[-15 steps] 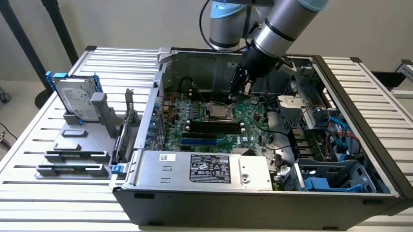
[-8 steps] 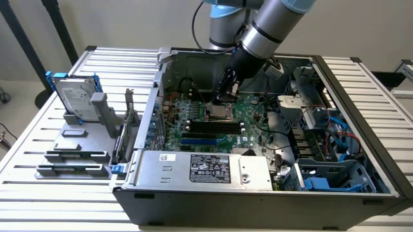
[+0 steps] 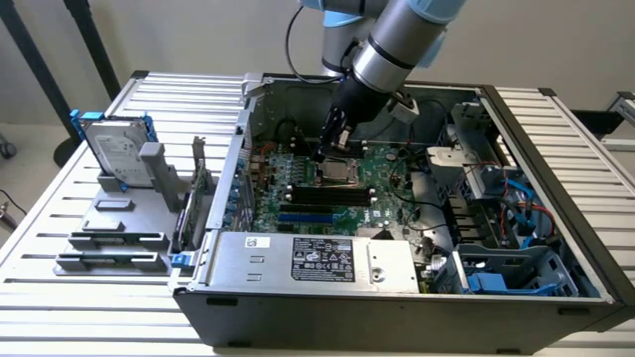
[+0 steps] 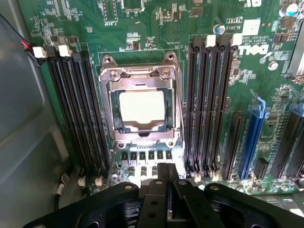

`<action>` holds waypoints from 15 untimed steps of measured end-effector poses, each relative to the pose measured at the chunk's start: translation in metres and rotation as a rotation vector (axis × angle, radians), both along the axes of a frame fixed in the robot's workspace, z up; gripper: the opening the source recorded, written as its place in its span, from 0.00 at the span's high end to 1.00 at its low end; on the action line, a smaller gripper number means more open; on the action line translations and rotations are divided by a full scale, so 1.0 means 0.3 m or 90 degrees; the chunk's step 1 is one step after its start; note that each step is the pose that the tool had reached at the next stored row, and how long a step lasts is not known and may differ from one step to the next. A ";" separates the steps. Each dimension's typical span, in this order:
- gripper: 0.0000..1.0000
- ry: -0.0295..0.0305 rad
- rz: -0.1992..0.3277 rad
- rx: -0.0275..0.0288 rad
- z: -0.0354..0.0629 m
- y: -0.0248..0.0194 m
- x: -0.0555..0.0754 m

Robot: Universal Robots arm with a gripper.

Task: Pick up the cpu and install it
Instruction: 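Close the cpu cover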

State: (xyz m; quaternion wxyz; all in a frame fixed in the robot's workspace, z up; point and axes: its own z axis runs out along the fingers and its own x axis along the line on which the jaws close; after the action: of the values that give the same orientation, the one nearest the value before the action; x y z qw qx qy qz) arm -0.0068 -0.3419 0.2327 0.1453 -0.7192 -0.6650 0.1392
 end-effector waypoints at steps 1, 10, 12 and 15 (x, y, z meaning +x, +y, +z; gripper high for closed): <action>0.89 0.0000 0.000 0.0025 -0.001 0.002 -0.002; 0.89 -0.0223 0.000 0.0224 -0.010 0.007 -0.003; 0.89 -0.0338 0.001 0.0224 -0.013 0.007 -0.003; 0.89 -0.0488 0.001 0.0224 -0.021 0.007 -0.005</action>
State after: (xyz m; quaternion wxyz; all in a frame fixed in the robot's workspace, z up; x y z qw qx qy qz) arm -0.0084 -0.3397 0.2263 0.1322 -0.7210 -0.6729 0.0999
